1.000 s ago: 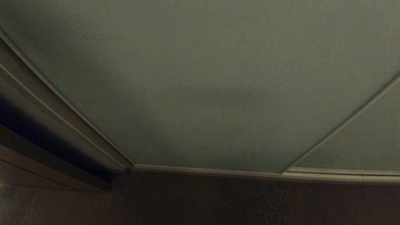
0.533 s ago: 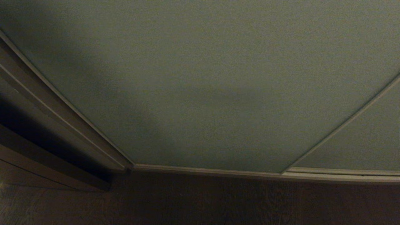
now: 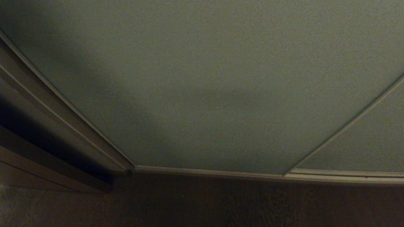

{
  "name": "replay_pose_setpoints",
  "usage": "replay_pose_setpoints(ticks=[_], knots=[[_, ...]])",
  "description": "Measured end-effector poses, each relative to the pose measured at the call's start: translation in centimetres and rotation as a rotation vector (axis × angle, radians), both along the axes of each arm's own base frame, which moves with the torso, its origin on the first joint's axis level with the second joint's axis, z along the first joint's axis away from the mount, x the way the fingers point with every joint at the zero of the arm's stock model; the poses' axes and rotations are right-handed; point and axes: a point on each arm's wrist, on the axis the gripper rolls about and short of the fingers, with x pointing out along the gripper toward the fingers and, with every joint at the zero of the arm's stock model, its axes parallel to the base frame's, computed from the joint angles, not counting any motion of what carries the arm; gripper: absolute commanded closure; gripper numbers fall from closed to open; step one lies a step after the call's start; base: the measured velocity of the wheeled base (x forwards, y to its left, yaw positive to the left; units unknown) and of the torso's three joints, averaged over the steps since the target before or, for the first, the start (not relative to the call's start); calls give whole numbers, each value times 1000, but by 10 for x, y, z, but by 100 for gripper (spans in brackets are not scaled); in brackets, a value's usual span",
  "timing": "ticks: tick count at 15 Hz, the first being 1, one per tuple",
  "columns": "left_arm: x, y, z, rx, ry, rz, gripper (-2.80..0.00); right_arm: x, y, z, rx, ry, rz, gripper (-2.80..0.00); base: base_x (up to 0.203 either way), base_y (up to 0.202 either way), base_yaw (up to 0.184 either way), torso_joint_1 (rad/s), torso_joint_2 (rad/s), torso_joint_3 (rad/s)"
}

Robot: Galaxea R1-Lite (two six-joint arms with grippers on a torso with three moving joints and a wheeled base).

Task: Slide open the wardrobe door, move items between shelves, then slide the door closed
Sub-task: Open the door

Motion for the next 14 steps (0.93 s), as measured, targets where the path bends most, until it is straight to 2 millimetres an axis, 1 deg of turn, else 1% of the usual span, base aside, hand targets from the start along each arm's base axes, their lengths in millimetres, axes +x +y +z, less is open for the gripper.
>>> replay_pose_setpoints(ticks=[4,8,14], knots=[[3,0,4,12,-7,-21,0,0,0,0,0,0,0,0,0,0,0,0,0,0],[6,8,8,-2,-33,13,0,0,0,0,0,0,0,0,0,0,0,0,0,0],[6,10,5,-3,-24,11,0,0,0,0,1,0,0,0,0,0,0,0,0,0]])
